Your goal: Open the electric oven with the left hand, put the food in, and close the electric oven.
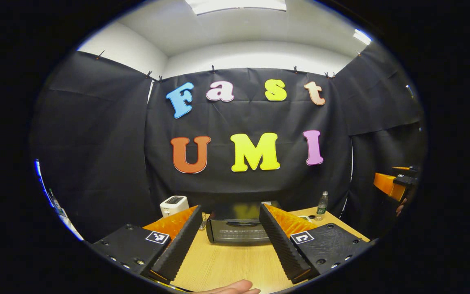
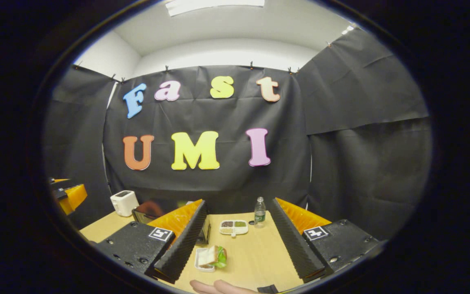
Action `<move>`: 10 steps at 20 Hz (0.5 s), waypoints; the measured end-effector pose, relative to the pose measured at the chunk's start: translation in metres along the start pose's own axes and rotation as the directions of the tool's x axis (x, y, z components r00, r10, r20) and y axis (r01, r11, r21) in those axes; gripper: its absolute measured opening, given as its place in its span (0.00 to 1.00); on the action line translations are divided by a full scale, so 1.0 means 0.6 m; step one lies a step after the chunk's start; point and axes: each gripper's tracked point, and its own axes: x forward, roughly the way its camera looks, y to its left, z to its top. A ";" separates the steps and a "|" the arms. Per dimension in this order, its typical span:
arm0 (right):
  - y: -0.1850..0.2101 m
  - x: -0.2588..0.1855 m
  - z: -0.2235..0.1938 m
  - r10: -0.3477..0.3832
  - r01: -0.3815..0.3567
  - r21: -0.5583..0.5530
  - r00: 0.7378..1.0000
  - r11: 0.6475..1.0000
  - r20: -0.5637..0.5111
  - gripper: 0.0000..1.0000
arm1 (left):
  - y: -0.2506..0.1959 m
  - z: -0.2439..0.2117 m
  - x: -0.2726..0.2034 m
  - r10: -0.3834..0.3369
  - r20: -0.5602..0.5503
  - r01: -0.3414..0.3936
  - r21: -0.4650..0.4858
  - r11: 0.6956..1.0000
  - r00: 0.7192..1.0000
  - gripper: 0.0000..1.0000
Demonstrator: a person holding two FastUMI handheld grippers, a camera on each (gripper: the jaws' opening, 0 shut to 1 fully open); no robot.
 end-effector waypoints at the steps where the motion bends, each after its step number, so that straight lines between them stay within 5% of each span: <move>1: -0.002 0.000 0.001 -0.001 0.001 0.000 1.000 1.000 0.004 0.96 | 0.000 -0.001 0.004 -0.002 0.005 0.002 -0.002 1.000 1.000 0.92; 10: -0.010 0.015 -0.005 0.007 -0.008 0.011 0.999 1.000 0.033 0.96 | -0.020 -0.040 0.089 -0.039 -0.015 0.038 -0.036 0.999 0.999 0.92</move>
